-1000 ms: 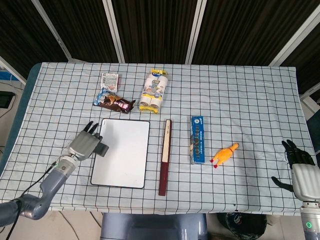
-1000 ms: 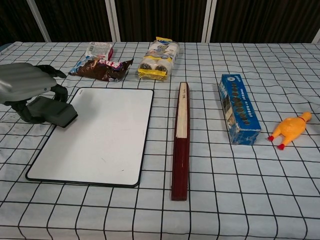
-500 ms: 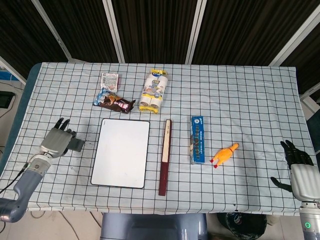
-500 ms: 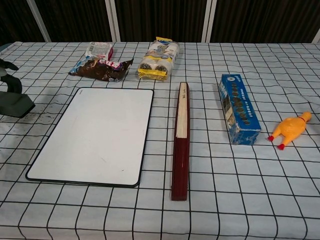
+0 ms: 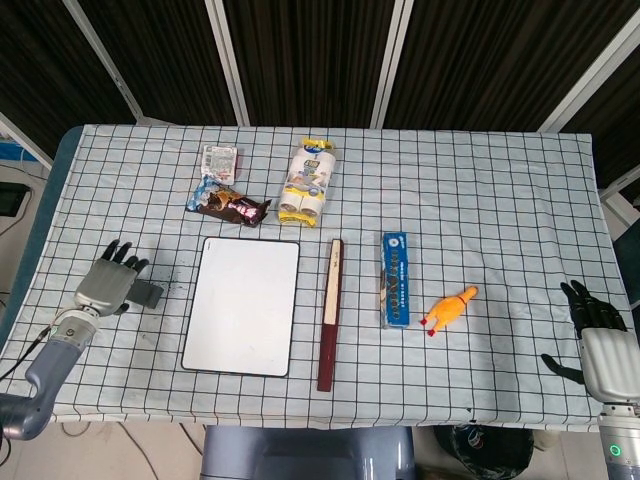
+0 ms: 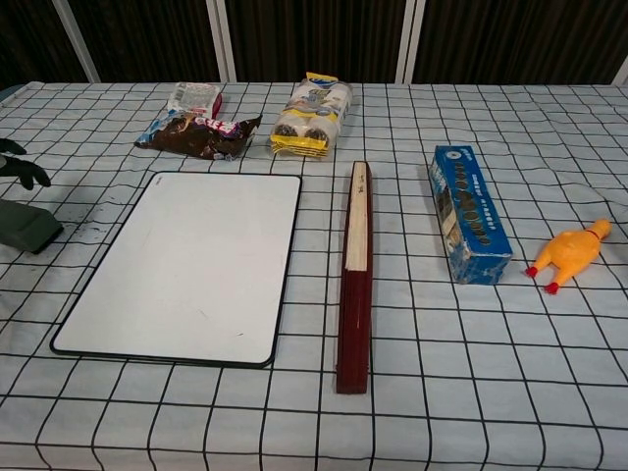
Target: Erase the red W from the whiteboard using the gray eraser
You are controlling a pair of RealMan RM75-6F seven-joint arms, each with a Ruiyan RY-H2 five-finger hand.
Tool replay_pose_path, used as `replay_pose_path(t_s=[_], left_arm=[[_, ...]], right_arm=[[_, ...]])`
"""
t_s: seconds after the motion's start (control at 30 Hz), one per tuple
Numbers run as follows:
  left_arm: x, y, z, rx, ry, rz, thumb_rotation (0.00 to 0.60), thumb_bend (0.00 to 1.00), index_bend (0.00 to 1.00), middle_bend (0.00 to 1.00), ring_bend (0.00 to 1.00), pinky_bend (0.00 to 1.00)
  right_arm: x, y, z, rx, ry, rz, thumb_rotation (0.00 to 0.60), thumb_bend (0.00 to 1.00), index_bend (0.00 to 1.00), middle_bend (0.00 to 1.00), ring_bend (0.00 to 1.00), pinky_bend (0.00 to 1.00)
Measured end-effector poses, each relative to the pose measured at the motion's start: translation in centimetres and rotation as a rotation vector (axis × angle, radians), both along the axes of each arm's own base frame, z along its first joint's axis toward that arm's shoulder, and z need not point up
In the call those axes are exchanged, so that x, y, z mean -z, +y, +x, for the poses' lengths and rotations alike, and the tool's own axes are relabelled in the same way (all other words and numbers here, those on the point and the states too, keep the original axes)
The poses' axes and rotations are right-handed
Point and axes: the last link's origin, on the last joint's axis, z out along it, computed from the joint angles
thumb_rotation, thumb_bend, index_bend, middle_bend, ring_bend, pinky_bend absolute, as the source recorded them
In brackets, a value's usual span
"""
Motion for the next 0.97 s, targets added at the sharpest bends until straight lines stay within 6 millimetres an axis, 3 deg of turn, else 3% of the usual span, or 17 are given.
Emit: replay_pose_path(t_s=[0.3, 0.6, 0.97], left_arm=[[-2.4, -2.7, 2.6, 0.049, -0.05, 0.057, 0.6, 0.13, 0.04, 0.08, 0.0, 0.0], [-7.7, -7.3, 6.0, 0.152, -0.178, 0.206, 0.6, 0.14, 0.01, 0.05, 0.0, 0.0], [-10.8, -13.5, 4.6, 0.151, -0.307, 0.254, 0.6, 0.14, 0.0, 0.01, 0.0, 0.0]], right_arm=[[0.1, -0.1, 0.1, 0.002, 0.006, -0.005, 0.6, 0.13, 0.05, 0.08, 0.18, 0.19], [0.0, -0.1, 0.1, -0.002, 0.006, -0.009, 0.6, 0.13, 0.05, 0.08, 0.18, 0.19], [-0.1, 0.0, 0.1, -0.005, 0.003, -0.014, 0.6, 0.13, 0.05, 0.08, 0.18, 0.19]])
